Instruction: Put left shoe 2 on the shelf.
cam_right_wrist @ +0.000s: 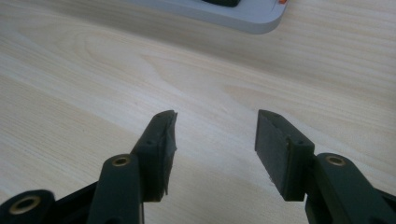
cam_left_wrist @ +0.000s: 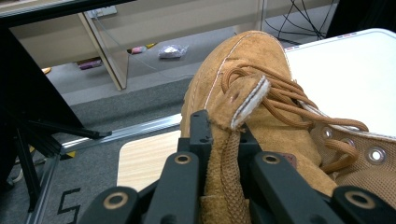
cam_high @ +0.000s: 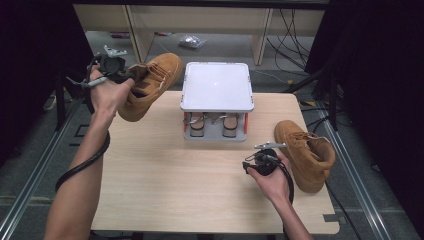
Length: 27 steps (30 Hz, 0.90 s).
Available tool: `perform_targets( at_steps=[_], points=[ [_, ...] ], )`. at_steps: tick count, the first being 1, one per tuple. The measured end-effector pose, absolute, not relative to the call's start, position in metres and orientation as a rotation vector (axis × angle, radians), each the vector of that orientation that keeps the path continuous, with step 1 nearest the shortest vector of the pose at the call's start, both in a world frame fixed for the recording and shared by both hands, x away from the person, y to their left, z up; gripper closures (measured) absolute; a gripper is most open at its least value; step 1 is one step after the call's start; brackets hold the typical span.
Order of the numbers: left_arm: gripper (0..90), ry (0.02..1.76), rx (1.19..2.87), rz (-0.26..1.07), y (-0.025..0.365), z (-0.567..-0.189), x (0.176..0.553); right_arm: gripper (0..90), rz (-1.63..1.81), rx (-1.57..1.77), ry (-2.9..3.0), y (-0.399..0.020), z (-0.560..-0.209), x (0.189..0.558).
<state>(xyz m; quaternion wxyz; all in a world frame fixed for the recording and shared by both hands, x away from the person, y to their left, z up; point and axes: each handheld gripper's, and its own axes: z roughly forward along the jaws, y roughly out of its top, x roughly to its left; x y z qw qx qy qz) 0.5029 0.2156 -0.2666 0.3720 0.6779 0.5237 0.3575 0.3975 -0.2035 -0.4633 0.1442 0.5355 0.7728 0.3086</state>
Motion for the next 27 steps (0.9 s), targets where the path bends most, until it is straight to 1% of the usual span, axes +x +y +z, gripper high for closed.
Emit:
perform_targets(
  at_steps=[27],
  points=[
    [83.6, 1.303, 1.739, 0.939, 0.203, -0.255, 0.508, 48.5, 0.889, 1.535, 2.220, -0.206, -0.460, 0.398]
  ],
)
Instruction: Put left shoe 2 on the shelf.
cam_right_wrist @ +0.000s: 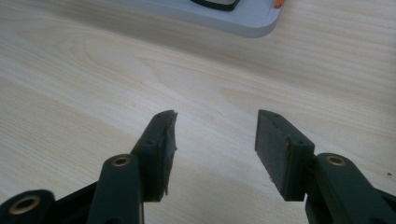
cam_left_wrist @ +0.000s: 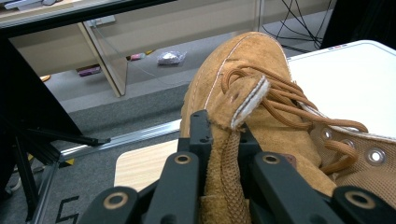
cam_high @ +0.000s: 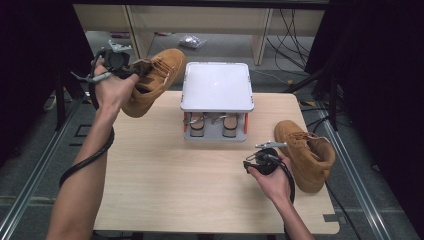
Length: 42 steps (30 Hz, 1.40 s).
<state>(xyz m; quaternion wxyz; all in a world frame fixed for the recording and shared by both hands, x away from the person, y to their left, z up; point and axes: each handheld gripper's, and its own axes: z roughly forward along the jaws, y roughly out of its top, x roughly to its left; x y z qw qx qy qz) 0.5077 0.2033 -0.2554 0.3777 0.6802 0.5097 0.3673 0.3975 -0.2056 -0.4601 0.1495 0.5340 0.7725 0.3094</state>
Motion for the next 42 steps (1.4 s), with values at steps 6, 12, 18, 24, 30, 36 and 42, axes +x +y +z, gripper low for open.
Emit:
perform_targets(
  at_steps=[6, 12, 18, 24, 30, 36, 42],
  points=[
    [83.5, 1.301, 1.738, 0.935, 0.200, -0.253, 0.509, 48.5, 0.895, 1.578, 2.211, -0.204, -0.461, 0.396],
    [83.5, 1.294, 1.739, 0.928, 0.195, -0.251, 0.511, 48.5, 0.887, 1.566, 2.214, -0.206, -0.462, 0.396],
    [83.6, 1.287, 1.739, 0.923, 0.192, -0.250, 0.513, 48.5, 0.890, 1.560, 2.213, -0.208, -0.462, 0.396],
    [83.5, 1.282, 1.743, 0.925, 0.188, -0.248, 0.515, 48.5, 0.891, 1.582, 2.205, -0.206, -0.462, 0.396],
    [83.5, 1.278, 1.745, 0.918, 0.183, -0.247, 0.517, 48.5, 0.889, 1.570, 2.213, -0.206, -0.463, 0.396],
    [83.6, 1.274, 1.749, 0.910, 0.177, -0.246, 0.519, 48.5, 0.890, 1.566, 2.203, -0.207, -0.462, 0.396],
    [83.5, 1.265, 1.752, 0.899, 0.170, -0.244, 0.523, 48.5, 0.887, 1.561, 2.211, -0.208, -0.461, 0.396]
  ],
)
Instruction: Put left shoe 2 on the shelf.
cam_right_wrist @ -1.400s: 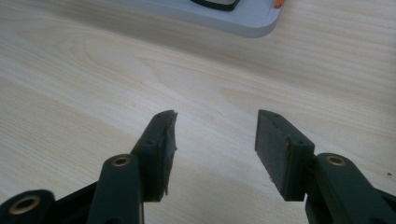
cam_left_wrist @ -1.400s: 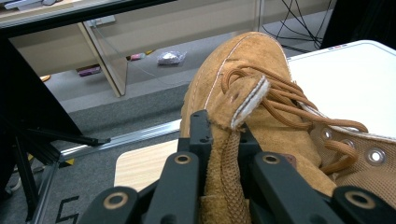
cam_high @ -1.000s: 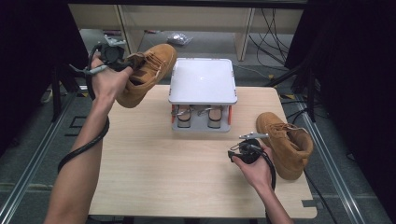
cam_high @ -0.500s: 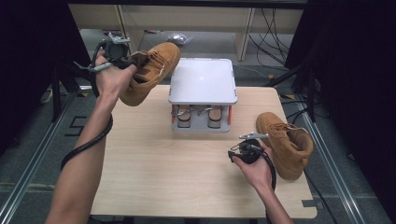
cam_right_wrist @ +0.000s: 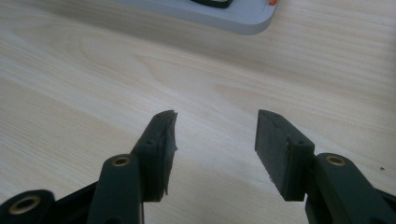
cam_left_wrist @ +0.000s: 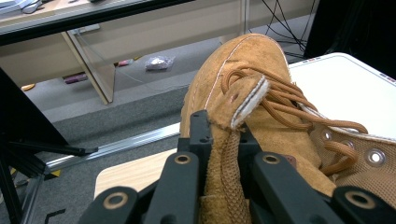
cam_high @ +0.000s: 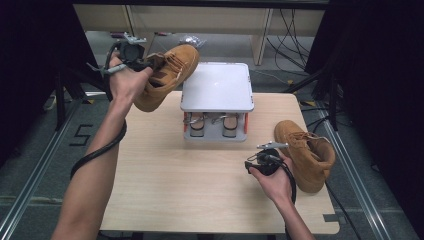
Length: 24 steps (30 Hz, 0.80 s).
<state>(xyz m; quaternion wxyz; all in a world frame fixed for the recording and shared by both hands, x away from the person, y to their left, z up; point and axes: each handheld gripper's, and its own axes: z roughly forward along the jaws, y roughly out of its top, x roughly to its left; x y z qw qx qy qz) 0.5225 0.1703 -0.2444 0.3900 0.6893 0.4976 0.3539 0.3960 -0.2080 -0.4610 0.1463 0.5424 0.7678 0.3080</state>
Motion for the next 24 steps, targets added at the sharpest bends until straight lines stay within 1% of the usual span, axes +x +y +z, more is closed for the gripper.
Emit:
perform_targets(
  at_steps=[5, 24],
  points=[
    [83.6, 1.256, 1.759, 0.898, 0.165, -0.243, 0.525, 48.5, 0.888, 1.597, 2.204, -0.207, -0.461, 0.395],
    [83.5, 1.227, 1.765, 0.883, 0.144, -0.236, 0.530, 48.4, 0.883, 1.564, 2.208, -0.210, -0.461, 0.395]
  ],
)
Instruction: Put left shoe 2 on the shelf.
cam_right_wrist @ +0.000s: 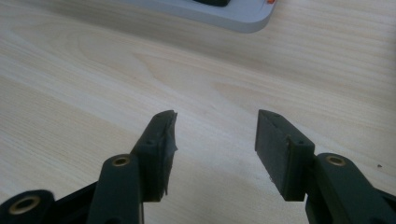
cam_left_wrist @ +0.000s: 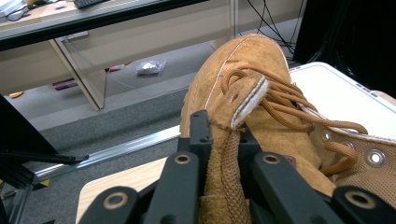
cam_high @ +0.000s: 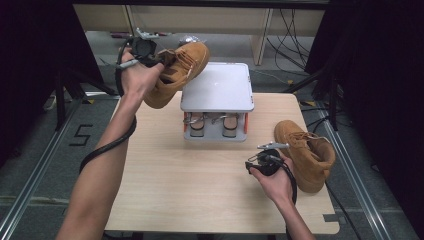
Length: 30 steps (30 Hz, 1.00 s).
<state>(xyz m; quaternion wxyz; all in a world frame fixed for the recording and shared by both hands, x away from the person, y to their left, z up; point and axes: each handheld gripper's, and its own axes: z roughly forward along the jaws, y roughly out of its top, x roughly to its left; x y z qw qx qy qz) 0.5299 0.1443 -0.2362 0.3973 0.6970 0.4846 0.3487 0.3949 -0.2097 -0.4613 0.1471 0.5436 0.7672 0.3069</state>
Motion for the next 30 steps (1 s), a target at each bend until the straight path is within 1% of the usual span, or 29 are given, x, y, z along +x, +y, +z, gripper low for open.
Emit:
perform_targets(
  at_steps=[30],
  points=[
    [83.5, 1.195, 1.794, 0.855, 0.110, -0.225, 0.541, 48.4, 0.878, 1.570, 2.207, -0.211, -0.464, 0.393]
  ],
)
